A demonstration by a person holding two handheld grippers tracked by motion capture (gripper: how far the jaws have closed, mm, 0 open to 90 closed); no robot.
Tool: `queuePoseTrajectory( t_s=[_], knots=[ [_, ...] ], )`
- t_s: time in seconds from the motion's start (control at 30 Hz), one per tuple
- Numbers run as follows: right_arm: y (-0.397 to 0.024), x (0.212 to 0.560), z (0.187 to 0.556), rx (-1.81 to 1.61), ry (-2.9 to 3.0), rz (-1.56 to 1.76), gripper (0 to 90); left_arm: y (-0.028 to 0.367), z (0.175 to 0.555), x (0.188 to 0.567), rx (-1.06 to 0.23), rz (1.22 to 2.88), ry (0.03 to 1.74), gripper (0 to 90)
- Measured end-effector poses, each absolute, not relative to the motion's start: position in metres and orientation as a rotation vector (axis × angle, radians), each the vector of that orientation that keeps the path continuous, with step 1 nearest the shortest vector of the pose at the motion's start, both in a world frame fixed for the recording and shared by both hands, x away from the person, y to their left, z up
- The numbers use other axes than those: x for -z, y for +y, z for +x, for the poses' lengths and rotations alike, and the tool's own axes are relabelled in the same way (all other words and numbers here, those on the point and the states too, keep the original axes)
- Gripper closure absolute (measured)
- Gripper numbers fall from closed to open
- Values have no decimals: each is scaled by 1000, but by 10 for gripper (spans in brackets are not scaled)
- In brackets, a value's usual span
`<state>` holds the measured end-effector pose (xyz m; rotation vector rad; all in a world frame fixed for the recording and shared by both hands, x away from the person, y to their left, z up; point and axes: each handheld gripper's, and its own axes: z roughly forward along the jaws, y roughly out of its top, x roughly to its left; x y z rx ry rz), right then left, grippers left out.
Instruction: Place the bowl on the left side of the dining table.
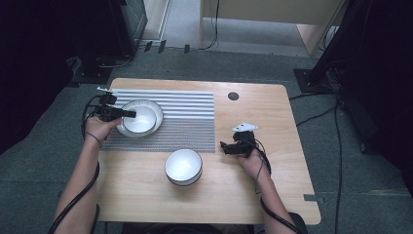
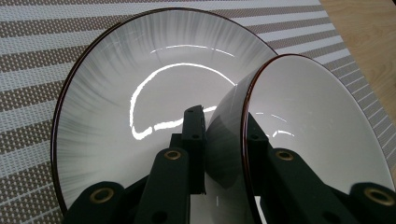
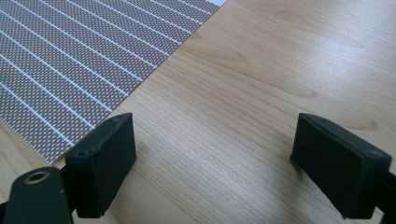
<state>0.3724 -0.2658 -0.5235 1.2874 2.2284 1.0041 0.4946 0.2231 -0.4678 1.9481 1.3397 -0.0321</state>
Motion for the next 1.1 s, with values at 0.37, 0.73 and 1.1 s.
queuePoseTrajectory(
  t_s=[0.37,0.73,1.1],
  knots=[
    [-266,524,372,-1003,2229,1285,130,221,501,469,19,1958,1360,788],
    [-266,523,372,-1001,2225,1294,130,223,502,471,-16,1942,1386,795],
    [-265,523,371,-1001,2223,1300,130,217,495,464,-83,2001,1294,598]
  ],
)
